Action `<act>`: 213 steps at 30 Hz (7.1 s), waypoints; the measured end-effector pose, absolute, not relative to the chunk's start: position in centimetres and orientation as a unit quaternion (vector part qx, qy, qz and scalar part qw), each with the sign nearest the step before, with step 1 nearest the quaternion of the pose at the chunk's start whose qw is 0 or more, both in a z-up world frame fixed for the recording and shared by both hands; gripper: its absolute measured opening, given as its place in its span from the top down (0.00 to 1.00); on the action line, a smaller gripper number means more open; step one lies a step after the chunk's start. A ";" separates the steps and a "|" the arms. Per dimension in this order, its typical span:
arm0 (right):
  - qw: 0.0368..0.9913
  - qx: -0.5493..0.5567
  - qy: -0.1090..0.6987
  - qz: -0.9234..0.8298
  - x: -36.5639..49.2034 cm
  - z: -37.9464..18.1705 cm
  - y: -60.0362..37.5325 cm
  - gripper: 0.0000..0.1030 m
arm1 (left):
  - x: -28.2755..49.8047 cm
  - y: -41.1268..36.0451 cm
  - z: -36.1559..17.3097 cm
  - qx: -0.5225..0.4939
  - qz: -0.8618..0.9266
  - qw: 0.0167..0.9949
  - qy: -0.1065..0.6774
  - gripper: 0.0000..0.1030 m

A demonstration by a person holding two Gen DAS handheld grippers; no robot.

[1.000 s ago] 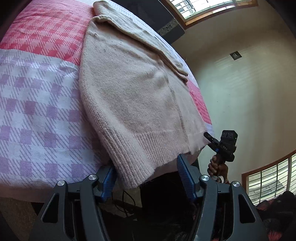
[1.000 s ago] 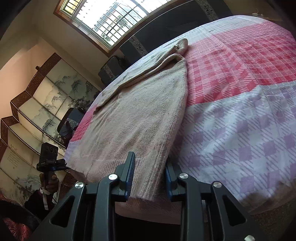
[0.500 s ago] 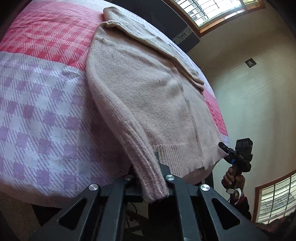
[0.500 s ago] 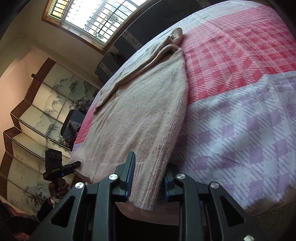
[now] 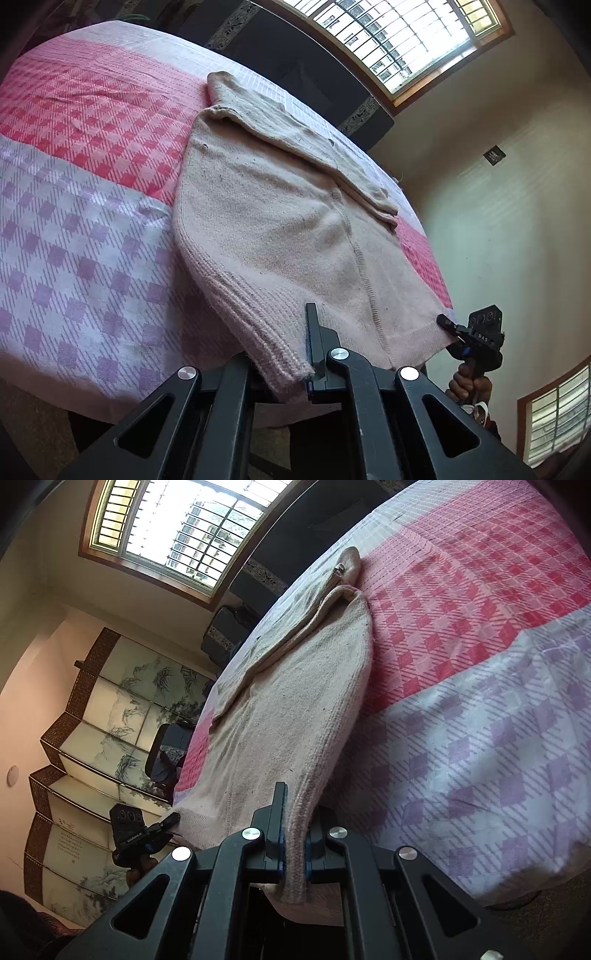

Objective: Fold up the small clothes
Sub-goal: 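Grasp the hem with the left gripper while the right gripper grasps the hem, fold toward the collar, then lower the folded hem onto the collar and open both grippers, then grasp the side edge of the folded sweater with the left gripper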

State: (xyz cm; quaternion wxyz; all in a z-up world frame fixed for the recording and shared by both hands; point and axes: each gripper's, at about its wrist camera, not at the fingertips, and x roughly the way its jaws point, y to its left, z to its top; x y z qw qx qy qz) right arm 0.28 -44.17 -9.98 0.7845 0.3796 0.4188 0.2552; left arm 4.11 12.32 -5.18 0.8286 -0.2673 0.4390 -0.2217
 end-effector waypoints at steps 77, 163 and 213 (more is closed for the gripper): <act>0.800 0.392 0.421 0.170 34.7 -9.4 -42.4 0.92 | 37.2 10.0 -4.2 -0.160 -0.022 0.898 0.408 0.91; 0.902 0.213 0.350 0.137 16.1 -6.1 -43.7 0.88 | 22.6 11.4 -3.1 0.065 0.014 0.919 0.388 0.79; 0.906 0.085 0.403 0.096 19.1 -8.1 -35.7 0.22 | 39.2 19.2 -9.9 -0.325 -0.314 0.763 0.463 0.62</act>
